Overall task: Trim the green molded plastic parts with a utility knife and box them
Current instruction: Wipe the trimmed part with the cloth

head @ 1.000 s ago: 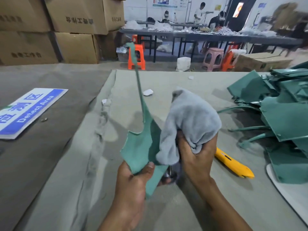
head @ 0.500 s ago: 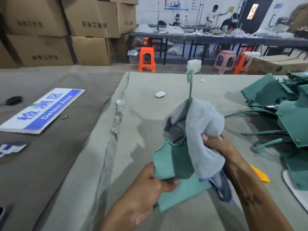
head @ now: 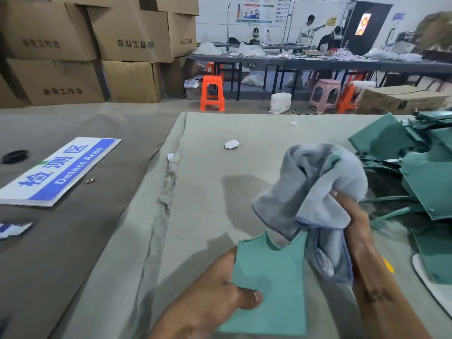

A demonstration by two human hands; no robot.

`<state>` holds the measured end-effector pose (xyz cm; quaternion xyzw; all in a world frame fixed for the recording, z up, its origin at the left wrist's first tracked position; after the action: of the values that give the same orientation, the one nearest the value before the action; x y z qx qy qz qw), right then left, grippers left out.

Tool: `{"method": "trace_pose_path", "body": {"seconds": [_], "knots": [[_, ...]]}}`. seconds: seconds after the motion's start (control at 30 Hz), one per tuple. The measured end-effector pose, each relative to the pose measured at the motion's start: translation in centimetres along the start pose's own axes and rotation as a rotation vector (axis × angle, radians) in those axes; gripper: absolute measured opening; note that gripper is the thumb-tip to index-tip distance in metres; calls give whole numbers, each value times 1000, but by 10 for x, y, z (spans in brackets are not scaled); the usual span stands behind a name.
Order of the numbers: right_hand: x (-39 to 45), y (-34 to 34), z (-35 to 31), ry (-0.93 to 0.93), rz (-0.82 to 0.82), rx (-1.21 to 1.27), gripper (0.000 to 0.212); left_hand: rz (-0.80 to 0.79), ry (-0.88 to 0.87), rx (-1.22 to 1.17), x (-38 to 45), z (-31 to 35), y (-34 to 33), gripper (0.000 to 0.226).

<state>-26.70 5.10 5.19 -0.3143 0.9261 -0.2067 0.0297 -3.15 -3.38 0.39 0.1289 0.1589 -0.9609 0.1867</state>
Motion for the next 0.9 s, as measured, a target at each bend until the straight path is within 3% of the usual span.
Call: {"method": "trace_pose_path", "body": {"seconds": [0.07, 0.1, 0.13, 0.2, 0.3, 0.43, 0.53, 0.6, 0.67, 0.77, 0.9], "knots": [[10, -6, -22, 74, -95, 142, 63, -17, 15, 42, 2, -1, -3, 68], [12, -4, -24, 122, -133, 209, 40, -18, 25, 62, 3, -1, -6, 68], [12, 13, -18, 142, -60, 179, 28, -13, 36, 73, 3, -3, -8, 68], [3, 44, 1, 31, 152, -31, 29, 1, 46, 76, 2, -4, -8, 70], [-4, 34, 9, -36, 109, -143, 20, 6, 32, 71, 1, -2, -5, 74], [-3, 14, -8, 71, 231, -70, 35, -61, 11, 29, 0, 4, -16, 69], [-3, 11, 2, 15, 233, 107, 49, -65, -4, 23, 0, 5, -14, 66], [-3, 6, 1, 19, 172, 78, 42, -73, 1, 37, -2, 5, -9, 67], [-4, 4, -5, 138, 195, -50, 28, -85, -8, 57, -5, 7, -7, 69], [-8, 14, -11, 295, 394, -107, 28, -5, -16, 5, -2, 7, 2, 66], [-35, 19, -26, 519, 645, -335, 54, 148, -83, -82, 0, 12, 14, 55]]}}
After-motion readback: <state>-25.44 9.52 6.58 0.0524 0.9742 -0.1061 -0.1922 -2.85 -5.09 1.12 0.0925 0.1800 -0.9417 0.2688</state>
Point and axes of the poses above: each hand's wrist, its own x-axis towards the middle knuckle, its own y-axis out of the back of the hand, z = x × y, the point moved 9 cm from there along x, towards the middle knuckle, and after that the axes turned 11 degrees about -x, right-handed, at the moved point
